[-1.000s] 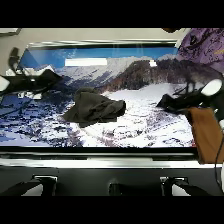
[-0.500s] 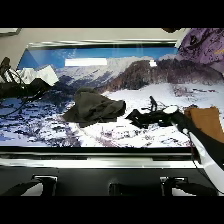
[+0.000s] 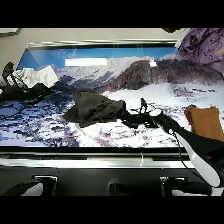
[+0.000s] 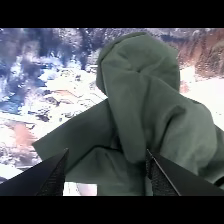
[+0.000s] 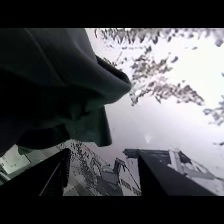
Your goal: Fold the clothes and pants, and hang the long-sleeved shirts on hangers.
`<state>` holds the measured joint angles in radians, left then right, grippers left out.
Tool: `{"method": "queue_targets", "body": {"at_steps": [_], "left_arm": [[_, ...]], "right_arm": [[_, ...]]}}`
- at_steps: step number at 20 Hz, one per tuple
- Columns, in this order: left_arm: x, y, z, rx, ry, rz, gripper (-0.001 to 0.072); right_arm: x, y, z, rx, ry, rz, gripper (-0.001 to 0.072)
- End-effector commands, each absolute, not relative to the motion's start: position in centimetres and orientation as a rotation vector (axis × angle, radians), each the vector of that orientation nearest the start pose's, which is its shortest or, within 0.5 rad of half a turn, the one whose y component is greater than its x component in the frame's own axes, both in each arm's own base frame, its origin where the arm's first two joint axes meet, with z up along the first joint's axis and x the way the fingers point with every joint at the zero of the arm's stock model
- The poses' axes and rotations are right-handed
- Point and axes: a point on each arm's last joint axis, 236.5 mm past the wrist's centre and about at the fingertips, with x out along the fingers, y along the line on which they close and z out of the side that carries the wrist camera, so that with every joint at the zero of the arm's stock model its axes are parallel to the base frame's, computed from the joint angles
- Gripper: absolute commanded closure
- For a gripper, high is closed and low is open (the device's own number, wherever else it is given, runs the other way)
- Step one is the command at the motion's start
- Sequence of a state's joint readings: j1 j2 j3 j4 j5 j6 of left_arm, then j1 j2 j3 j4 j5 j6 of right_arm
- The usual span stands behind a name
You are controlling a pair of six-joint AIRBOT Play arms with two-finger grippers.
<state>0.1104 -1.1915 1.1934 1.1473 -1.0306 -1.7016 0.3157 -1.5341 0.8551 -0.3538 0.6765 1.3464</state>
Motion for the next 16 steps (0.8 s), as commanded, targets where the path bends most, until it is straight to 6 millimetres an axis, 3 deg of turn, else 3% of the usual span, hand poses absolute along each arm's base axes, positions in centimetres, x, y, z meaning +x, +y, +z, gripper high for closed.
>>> {"method": "queue_targets", "body": {"at_steps": [1,5,8,9,10,13,16], "left_arm": [[42.0,-3.2,8.4,-0.536,1.001,-0.04,0.0163],[42.0,-3.1,8.3,-0.531,1.002,-0.036,0.0162],[41.9,-3.0,8.3,-0.562,1.007,-0.018,0.0162],[41.9,-2.8,8.3,-0.583,1.007,-0.004,0.0162],[41.7,-2.5,8.1,-0.587,1.019,0.003,0.0162],[39.7,-0.3,5.8,-0.565,1.099,0.026,0.0162],[37.5,1.5,1.4,-0.675,1.153,0.038,0.0162]], "right_arm": [[37.0,27.5,-9.1,0.936,1.299,0.346,0.0236],[37.4,28.9,-9.9,0.935,1.32,0.35,0.0259],[38.1,29.8,-9.6,0.937,1.323,0.37,0.046],[38.2,29.8,-9.5,0.929,1.319,0.374,0.0655],[38.4,29.5,-9.4,0.914,1.308,0.371,0.0686],[38.0,28.9,-8.8,0.87,1.314,0.353,0.0687],[36.9,28.2,-7.8,0.793,1.335,0.367,0.0687]]}}
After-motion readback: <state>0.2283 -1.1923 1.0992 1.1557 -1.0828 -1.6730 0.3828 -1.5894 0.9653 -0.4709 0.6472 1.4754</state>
